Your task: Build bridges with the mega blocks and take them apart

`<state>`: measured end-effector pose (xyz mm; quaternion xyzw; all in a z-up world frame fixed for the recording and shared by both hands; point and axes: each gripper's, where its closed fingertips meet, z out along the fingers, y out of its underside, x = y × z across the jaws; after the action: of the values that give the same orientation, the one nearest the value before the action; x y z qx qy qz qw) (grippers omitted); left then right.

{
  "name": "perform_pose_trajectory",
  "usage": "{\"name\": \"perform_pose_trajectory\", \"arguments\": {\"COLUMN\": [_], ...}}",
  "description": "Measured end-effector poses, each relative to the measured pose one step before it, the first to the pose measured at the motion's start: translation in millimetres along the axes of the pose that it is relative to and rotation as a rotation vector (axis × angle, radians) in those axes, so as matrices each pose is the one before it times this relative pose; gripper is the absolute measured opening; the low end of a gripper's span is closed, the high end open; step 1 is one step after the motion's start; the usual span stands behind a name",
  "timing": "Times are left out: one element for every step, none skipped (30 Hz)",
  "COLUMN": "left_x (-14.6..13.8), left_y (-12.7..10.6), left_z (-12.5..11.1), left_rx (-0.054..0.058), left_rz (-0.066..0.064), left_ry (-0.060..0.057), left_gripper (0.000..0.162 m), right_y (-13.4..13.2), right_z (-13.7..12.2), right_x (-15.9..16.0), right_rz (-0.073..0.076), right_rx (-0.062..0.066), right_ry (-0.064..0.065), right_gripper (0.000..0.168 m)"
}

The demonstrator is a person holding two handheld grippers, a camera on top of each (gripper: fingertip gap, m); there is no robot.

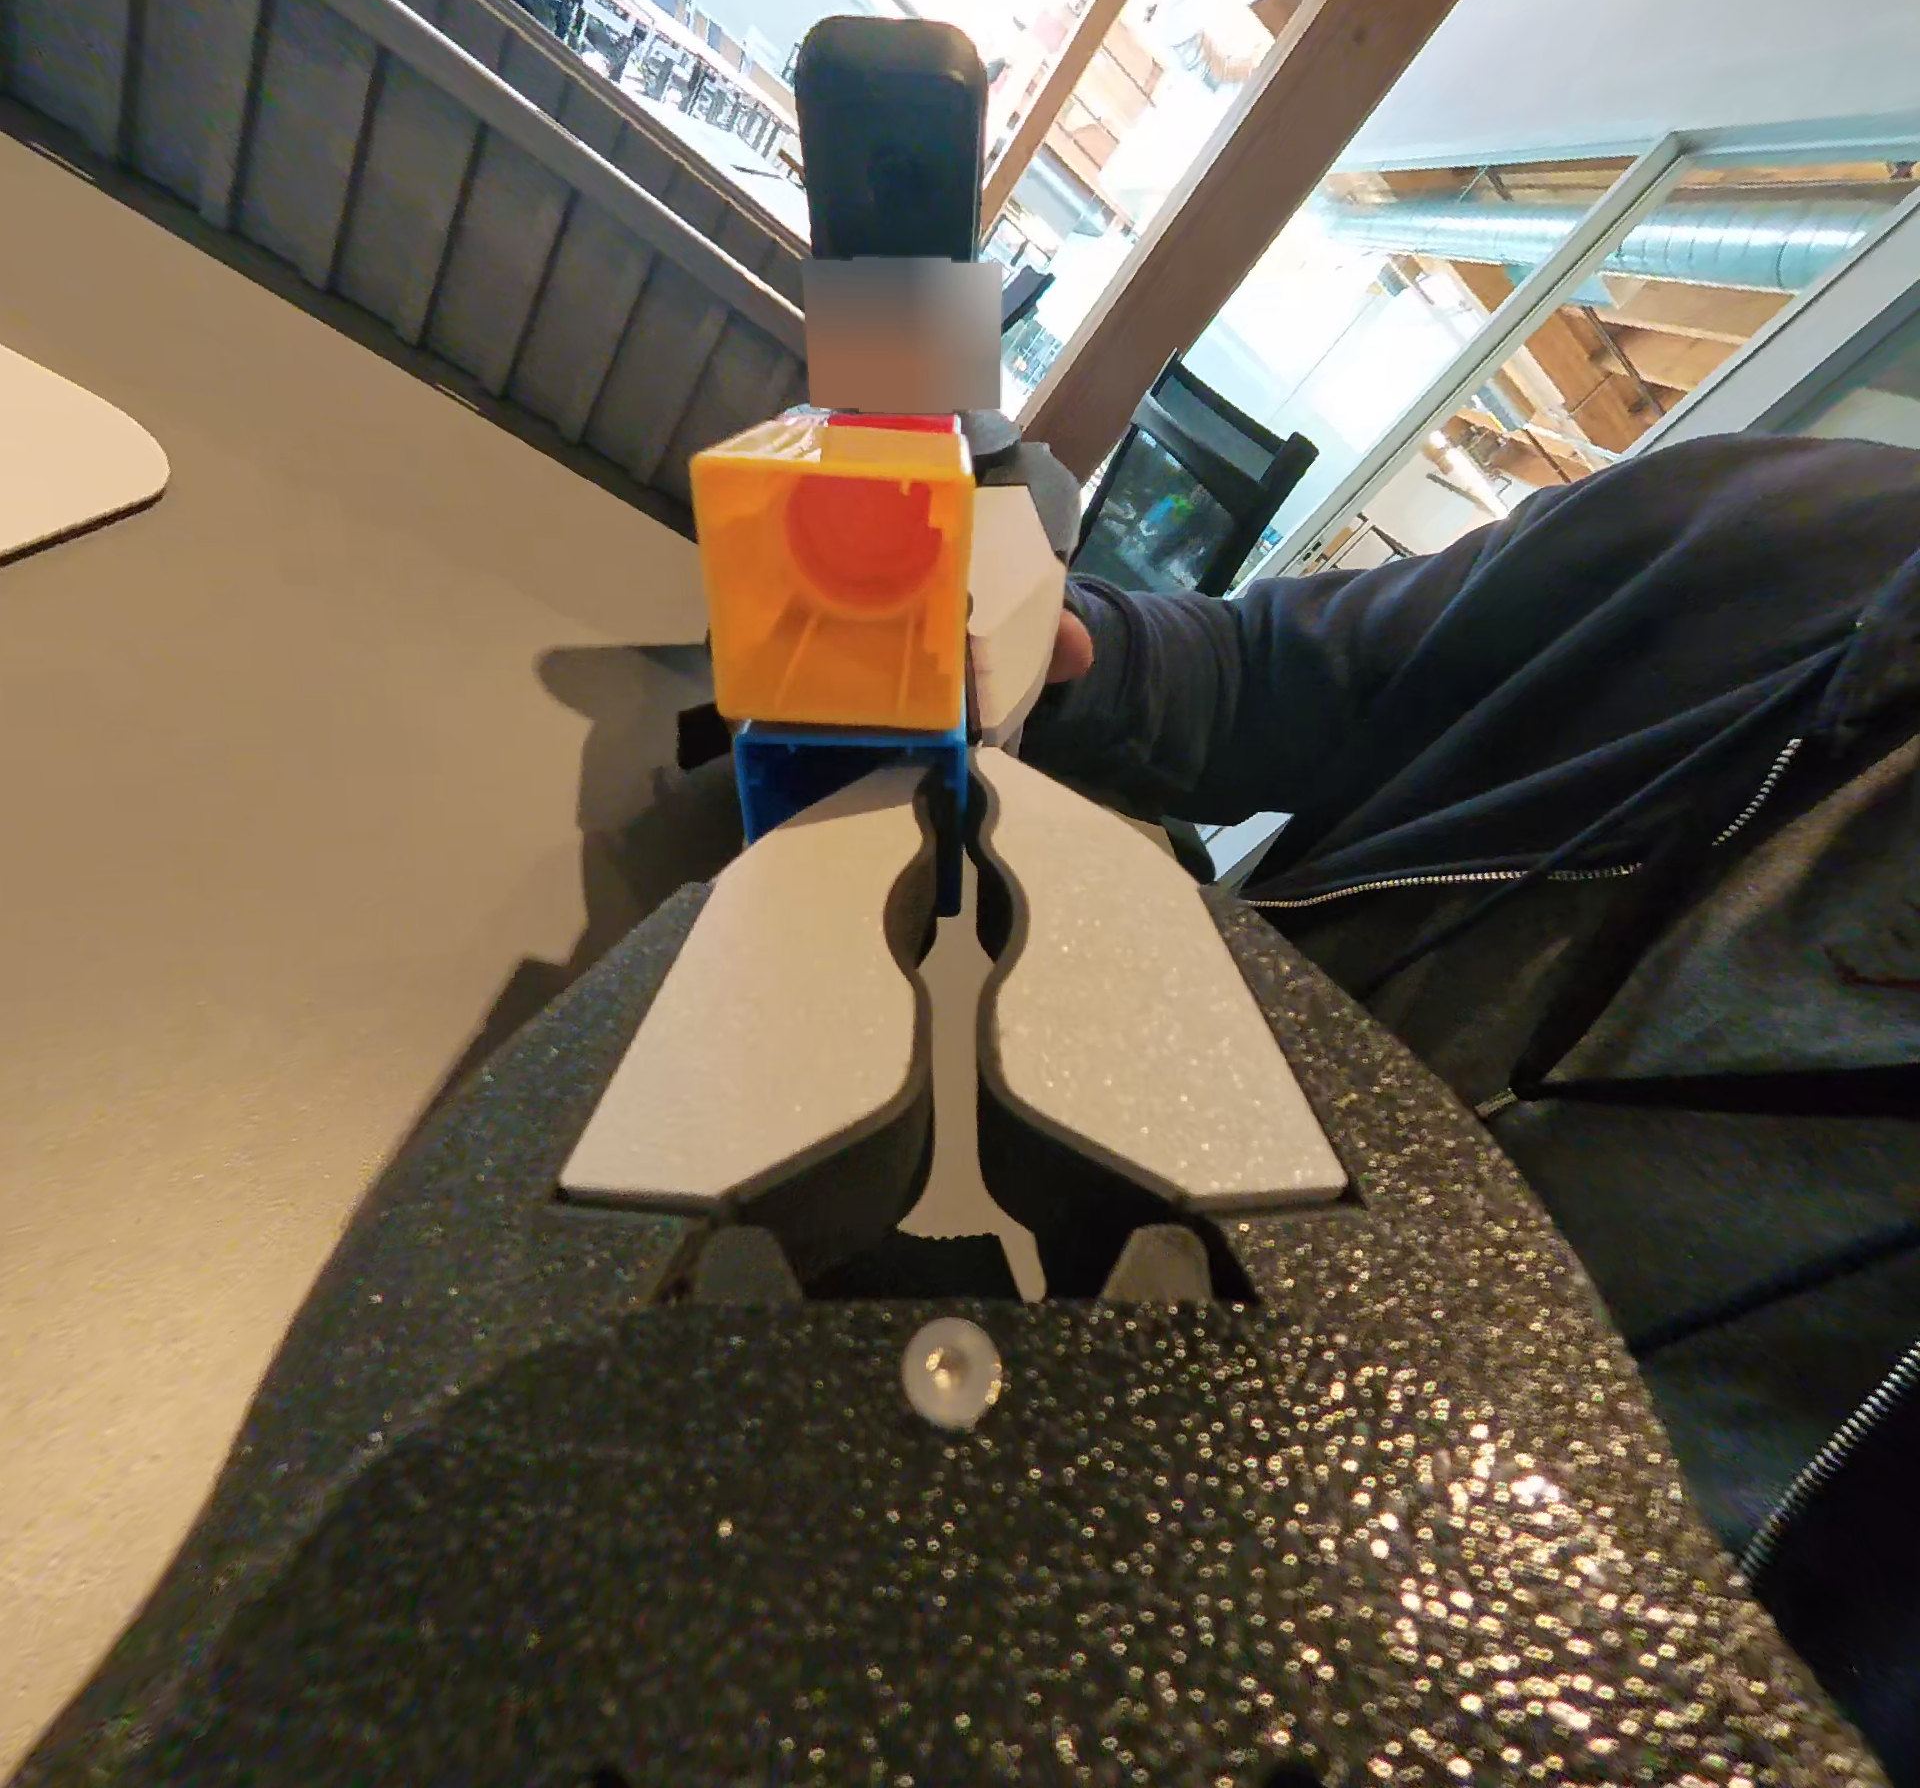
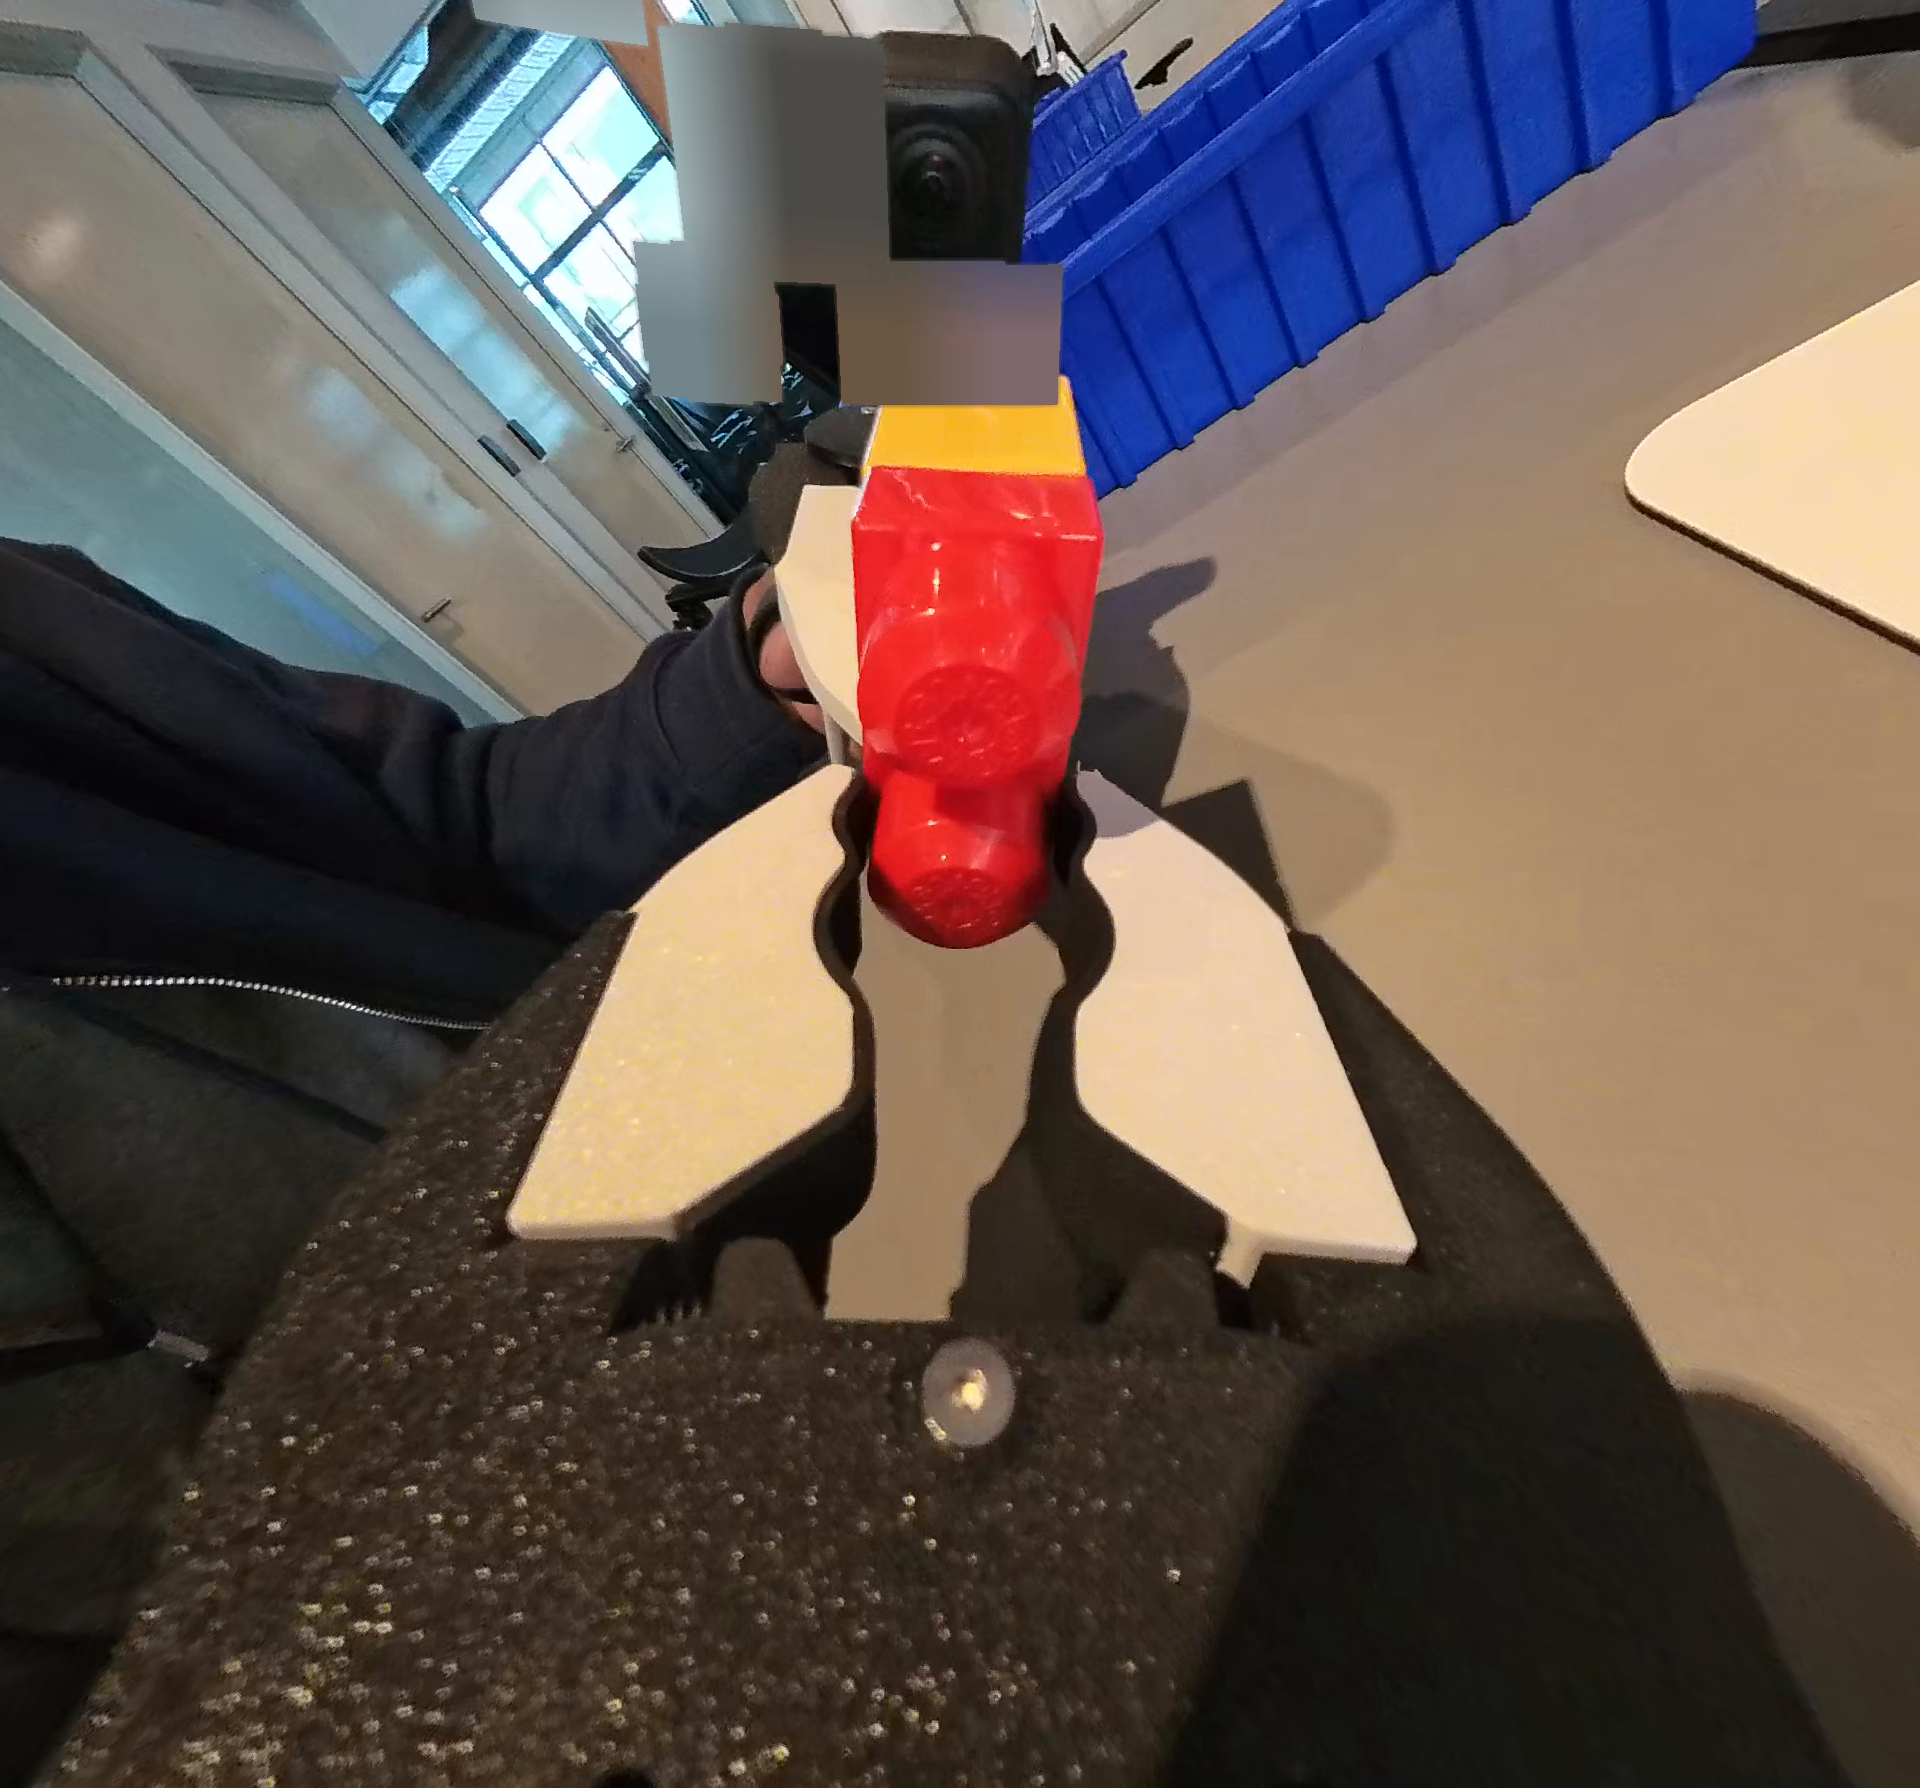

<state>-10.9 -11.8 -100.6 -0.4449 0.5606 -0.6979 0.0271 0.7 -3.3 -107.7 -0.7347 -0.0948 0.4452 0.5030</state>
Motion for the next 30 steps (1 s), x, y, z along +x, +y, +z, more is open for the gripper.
{"name": "perform_pose_trajectory", "arguments": {"left_x": [-0.15,-0.41,0.00,1.00,1.62,1.34,1.07,1.05,0.90,1.04,0.81,0.59,0.77,0.62,-1.37,-3.56,-2.82,-1.59,-0.80,-0.71,-0.61,0.06,-1.09,0.01,0.69,0.87,0.58,0.89,1.56,0.89], "left_y": [-0.27,-0.29,-0.61,-0.41,-0.18,0.11,0.44,0.11,0.03,0.32,0.06,-0.32,-0.58,-0.61,-1.19,-1.27,-2.24,-3.25,-4.01,-4.29,-3.93,-3.12,-2.82,-3.13,-3.16,-2.86,-2.37,-1.69,-1.21,-1.32], "left_z": [-0.40,-0.46,-0.51,-0.50,-0.27,-0.27,-0.26,-0.22,-0.19,-0.31,-0.24,-0.16,-0.03,-0.29,-1.32,-2.88,-3.98,-4.59,-4.40,-4.04,-3.35,-2.89,-2.37,-1.77,-1.09,-0.32,0.42,0.80,0.82,0.64], "left_rx": [0.0019,0.0018,0.0022,0.0000,-0.0030,-0.0053,-0.0073,-0.0058,-0.0042,-0.0049,-0.0036,0.0004,0.0024,0.0028,0.0058,0.0058,0.0112,0.0174,0.0218,0.0238,0.0203,0.0171,0.0143,0.0179,0.0193,0.0189,0.0171,0.0139,0.0118,0.0121], "left_rz": [-0.0064,-0.0053,-0.0036,-0.0011,0.0019,0.0044,0.0066,0.0072,0.0062,0.0051,0.0037,0.0031,0.0017,0.0007,-0.0006,-0.0014,-0.0037,-0.0042,-0.0008,0.0030,0.0078,0.0139,0.0087,0.0116,0.0062,0.0022,0.0008,0.0031,0.0046,0.0047], "left_ry": [0.0010,-0.0027,-0.0010,0.0037,0.0053,0.0020,0.0003,-0.0008,-0.0013,0.0010,0.0007,0.0000,0.0019,0.0014,-0.0134,-0.0248,-0.0186,-0.0105,-0.0066,-0.0089,-0.0098,-0.0065,-0.0153,-0.0059,-0.0003,0.0029,0.0031,0.0054,0.0090,0.0044], "left_gripper": [0.001,0.002,0.006,0.009,0.012,0.014,0.015,0.017,0.019,0.020,0.021,0.021,0.021,0.021,0.023,0.025,0.027,0.027,0.027,0.027,0.027,0.027,0.027,0.027,0.028,0.029,0.032,0.034,0.037,0.044], "right_y": [-0.11,-0.23,-0.60,-0.50,-0.30,-0.01,0.06,0.08,-0.05,0.06,0.02,-0.43,-0.69,-0.81,-1.79,-2.67,-2.26,-1.19,-1.10,-1.32,-0.64,0.40,1.29,1.63,1.95,1.91,1.87,1.39,0.84,0.55], "right_z": [0.27,0.26,0.08,0.00,0.02,0.00,0.14,0.05,0.12,0.14,0.17,0.09,-0.09,-0.29,-1.04,-1.76,-2.04,-1.71,-1.26,-1.00,-0.39,0.12,0.65,1.05,1.29,1.35,1.18,1.13,0.70,0.44], "right_x": [0.26,0.70,1.06,0.49,-0.17,-0.43,-0.60,-0.47,-0.20,-0.48,-0.50,-0.29,-0.53,-0.81,-1.19,-0.78,0.30,0.51,0.27,0.03,-0.44,-0.99,-1.32,-1.77,-1.86,-1.76,-1.55,-1.20,-0.44,-0.32], "right_rz": [0.0018,0.0006,-0.0006,-0.0007,-0.0004,-0.0005,-0.0008,-0.0014,-0.0020,-0.0024,-0.0030,-0.0039,-0.0041,-0.0044,-0.0045,-0.0031,-0.0009,0.0014,0.0013,-0.0015,-0.0047,-0.0083,-0.0102,-0.0095,-0.0092,-0.0091,-0.0088,-0.0090,-0.0078,-0.0053], "right_rx": [0.0000,0.0017,0.0035,0.0031,0.0015,0.0000,-0.0009,-0.0004,0.0006,0.0000,0.0003,0.0033,0.0049,0.0060,0.0118,0.0170,0.0121,0.0048,0.0042,0.0064,0.0035,-0.0039,-0.0089,-0.0112,-0.0122,-0.0127,-0.0122,-0.0093,-0.0051,-0.0032], "right_ry": [0.0007,0.0044,0.0073,0.0033,-0.0015,-0.0036,-0.0042,-0.0026,-0.0008,-0.0015,-0.0019,-0.0004,-0.0019,-0.0042,-0.0080,-0.0070,-0.0024,-0.0045,-0.0059,-0.0040,-0.0041,-0.0048,-0.0051,-0.0075,-0.0082,-0.0066,-0.0056,-0.0025,0.0022,0.0020], "right_gripper": [0.034,0.034,0.034,0.034,0.034,0.034,0.034,0.034,0.034,0.034,0.034,0.034,0.034,0.034,0.034,0.034,0.034,0.034,0.034,0.034,0.034,0.034,0.034,0.034,0.034,0.034,0.034,0.034,0.034,0.034]}}
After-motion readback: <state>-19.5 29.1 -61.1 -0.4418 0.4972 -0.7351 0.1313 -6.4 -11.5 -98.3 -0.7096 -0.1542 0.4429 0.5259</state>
